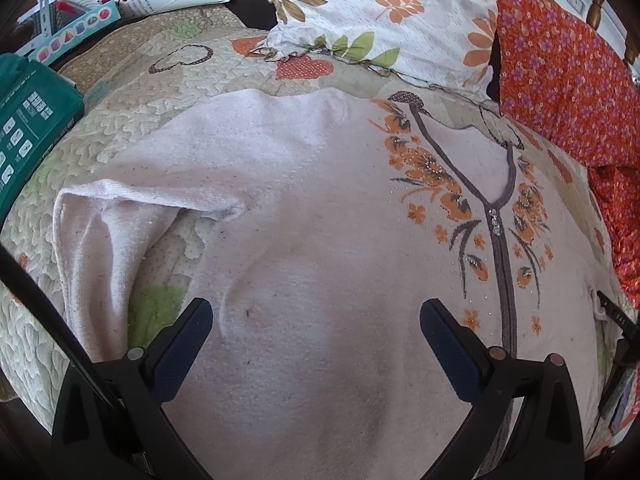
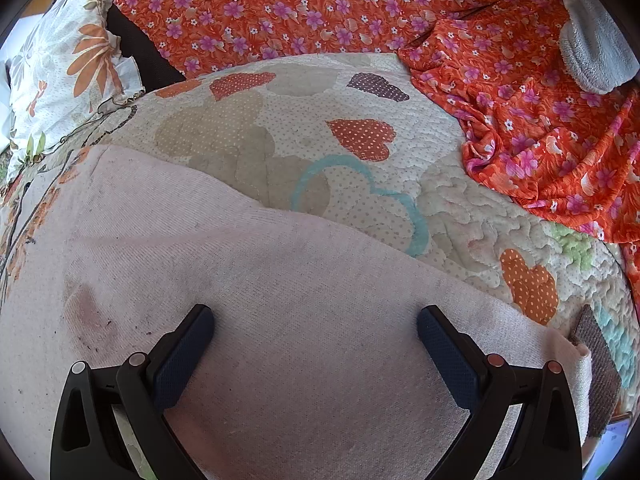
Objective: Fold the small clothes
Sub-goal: 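Move the right gripper along the sweater sleeve toward its grey cuff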
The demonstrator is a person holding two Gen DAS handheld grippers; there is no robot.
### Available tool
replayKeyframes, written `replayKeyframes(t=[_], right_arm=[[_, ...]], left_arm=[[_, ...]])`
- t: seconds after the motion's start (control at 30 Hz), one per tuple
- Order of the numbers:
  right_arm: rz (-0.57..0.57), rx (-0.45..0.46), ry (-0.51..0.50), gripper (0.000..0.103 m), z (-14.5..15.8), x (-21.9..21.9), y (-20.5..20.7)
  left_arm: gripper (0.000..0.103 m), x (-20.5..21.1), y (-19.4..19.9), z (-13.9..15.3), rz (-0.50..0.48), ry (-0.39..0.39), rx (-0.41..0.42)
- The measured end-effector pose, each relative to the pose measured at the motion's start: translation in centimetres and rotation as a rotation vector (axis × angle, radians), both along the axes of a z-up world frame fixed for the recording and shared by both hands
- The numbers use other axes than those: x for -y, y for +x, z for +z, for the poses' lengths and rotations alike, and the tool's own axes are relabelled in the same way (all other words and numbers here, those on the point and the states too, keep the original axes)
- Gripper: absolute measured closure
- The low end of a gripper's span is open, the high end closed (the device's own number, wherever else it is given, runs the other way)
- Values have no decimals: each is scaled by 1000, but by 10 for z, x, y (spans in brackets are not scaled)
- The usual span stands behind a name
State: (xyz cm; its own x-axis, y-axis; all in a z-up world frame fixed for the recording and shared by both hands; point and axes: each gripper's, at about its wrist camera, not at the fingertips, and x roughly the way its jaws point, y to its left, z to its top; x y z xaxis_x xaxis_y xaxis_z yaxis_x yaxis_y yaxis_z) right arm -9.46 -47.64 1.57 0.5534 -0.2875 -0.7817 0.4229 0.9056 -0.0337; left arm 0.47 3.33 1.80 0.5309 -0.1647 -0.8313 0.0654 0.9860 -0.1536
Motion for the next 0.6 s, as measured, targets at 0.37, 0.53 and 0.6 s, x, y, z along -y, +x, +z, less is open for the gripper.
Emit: replayKeyframes(t=[0.37, 0.53, 0.6], right_arm=[[0, 0, 0, 0, 0, 0, 0], [0, 0, 0, 0, 0, 0, 0], [-11, 10, -2, 0, 0, 0, -1]], left_arm=[[0, 16, -2, 3, -16, 10, 18], [0, 25, -10, 11, -49, 26, 61], [0, 25, -12, 14, -67, 29, 74]])
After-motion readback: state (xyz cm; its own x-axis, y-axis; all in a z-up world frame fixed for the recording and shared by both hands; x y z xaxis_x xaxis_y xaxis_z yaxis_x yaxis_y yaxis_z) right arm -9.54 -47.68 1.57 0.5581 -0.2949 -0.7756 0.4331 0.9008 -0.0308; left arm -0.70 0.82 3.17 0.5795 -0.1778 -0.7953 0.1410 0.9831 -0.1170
